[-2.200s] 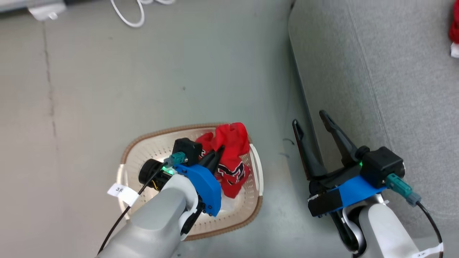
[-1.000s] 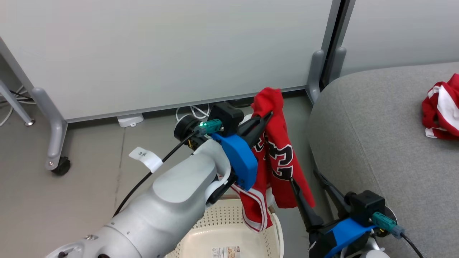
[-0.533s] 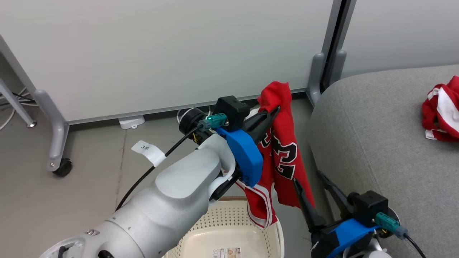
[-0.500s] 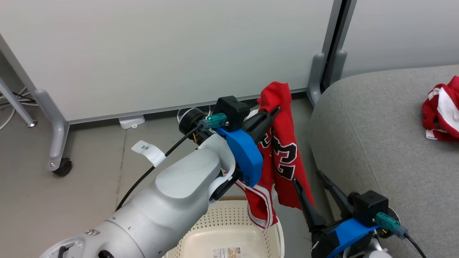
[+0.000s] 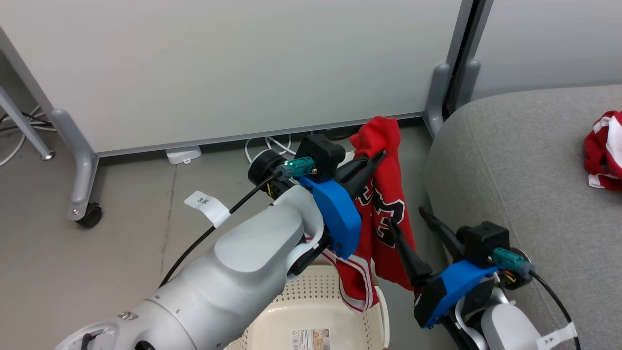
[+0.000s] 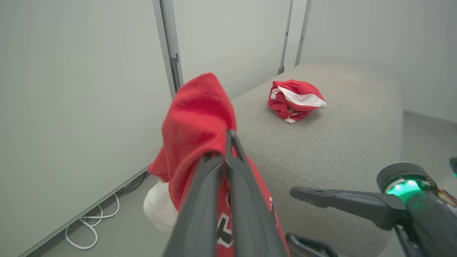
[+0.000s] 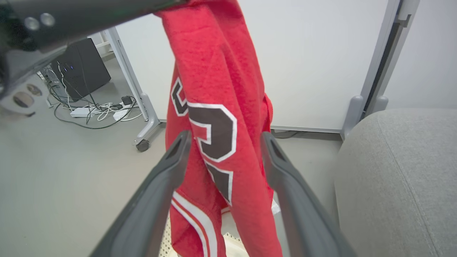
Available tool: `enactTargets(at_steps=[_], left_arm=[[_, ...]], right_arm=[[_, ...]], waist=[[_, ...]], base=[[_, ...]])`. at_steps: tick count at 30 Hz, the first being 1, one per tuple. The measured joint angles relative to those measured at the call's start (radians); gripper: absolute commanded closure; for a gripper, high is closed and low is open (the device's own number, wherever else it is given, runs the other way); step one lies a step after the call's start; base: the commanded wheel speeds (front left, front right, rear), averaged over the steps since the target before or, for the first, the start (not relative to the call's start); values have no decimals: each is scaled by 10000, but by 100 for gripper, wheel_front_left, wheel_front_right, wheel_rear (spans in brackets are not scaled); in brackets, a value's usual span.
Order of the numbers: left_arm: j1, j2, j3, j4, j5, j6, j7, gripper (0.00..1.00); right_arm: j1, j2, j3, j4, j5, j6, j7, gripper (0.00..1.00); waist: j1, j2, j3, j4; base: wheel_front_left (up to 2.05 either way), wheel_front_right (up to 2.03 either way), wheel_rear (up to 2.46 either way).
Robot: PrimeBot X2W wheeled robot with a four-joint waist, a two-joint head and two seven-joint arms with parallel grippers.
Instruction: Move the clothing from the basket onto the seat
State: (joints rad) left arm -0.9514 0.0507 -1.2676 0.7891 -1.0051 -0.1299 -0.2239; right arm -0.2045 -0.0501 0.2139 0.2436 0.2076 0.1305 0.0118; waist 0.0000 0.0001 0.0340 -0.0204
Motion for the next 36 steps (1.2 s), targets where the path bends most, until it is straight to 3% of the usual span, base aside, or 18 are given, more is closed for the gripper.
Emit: enactTargets(at_steps=[17,18,19,20,33,34,36], left_arm=[[14,-2,-98,-378,-61,0,178,100],[15,-2,-100,-384,-69,0,194,100],[18,-2,-104,-387,-69,0,194,100],[19,0,-104,-387,-71,0,196,100],[79,-2,-123,-284,-54,0,165,100],[89,-2,-125,-286,-50,0,138,97],[140,-2,-125,-297,-42,0,109,73]], right_arm=[[-2334,-17,999,3162,54,0,291,0],[-2402,-17,1053,3319,107,0,209,12],[-2468,-15,1103,3473,174,0,167,61],[-2537,-15,1168,3620,226,0,107,100],[-2996,-13,1662,4752,688,0,-755,100],[-3006,-13,1680,4807,709,0,-773,100],[-3015,-13,1714,4893,769,0,-872,100]], waist=[[1,0,54,129],[1,0,41,133],[1,0,28,138],[1,0,14,141],[0,0,-198,77],[0,0,-225,71],[0,0,-276,66]], base=[[0,0,0],[0,0,0],[0,0,0],[0,0,0],[0,0,0],[0,0,0],[0,0,0]])
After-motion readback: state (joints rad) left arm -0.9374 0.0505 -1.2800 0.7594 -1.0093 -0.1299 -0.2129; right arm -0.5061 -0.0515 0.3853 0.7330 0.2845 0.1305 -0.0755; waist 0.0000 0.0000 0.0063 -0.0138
